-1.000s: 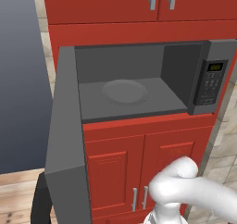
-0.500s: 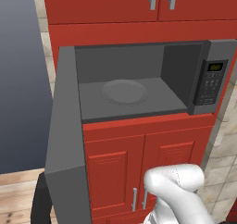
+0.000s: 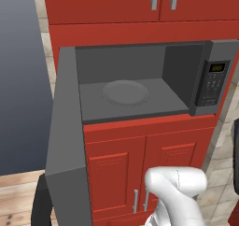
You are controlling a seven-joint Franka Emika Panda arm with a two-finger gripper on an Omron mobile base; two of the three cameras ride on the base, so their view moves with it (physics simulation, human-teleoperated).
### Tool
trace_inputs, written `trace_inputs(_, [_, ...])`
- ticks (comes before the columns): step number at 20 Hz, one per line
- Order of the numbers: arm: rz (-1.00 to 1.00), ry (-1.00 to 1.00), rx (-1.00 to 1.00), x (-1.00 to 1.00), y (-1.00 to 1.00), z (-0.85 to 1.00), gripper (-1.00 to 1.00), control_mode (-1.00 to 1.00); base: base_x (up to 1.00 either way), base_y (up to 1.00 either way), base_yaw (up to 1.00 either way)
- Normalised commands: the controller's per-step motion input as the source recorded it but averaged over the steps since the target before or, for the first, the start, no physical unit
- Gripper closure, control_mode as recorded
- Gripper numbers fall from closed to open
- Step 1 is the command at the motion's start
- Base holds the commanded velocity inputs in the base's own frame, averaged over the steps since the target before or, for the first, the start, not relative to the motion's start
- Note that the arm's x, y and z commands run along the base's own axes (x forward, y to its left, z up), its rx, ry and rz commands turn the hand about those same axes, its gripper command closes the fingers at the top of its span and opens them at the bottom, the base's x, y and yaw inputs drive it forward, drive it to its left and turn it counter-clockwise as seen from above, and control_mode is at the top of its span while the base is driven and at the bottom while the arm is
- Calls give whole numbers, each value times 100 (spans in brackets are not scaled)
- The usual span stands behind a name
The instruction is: Place the sponge inside the microwave to prepare for sanitizing.
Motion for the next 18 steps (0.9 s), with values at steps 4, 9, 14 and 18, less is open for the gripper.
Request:
trace_inputs(4, [54, 33, 7, 84, 79, 24, 100, -100, 0, 0, 0])
trace_inputs(9, [63, 19, 1, 17, 58, 0, 100, -100, 0, 0, 0])
trace_inputs(14, [57, 5, 11, 0, 30, 1, 100, -100, 0, 0, 0])
trace_inputs(18, [41, -5, 7, -20, 41, 0, 100, -100, 0, 0, 0])
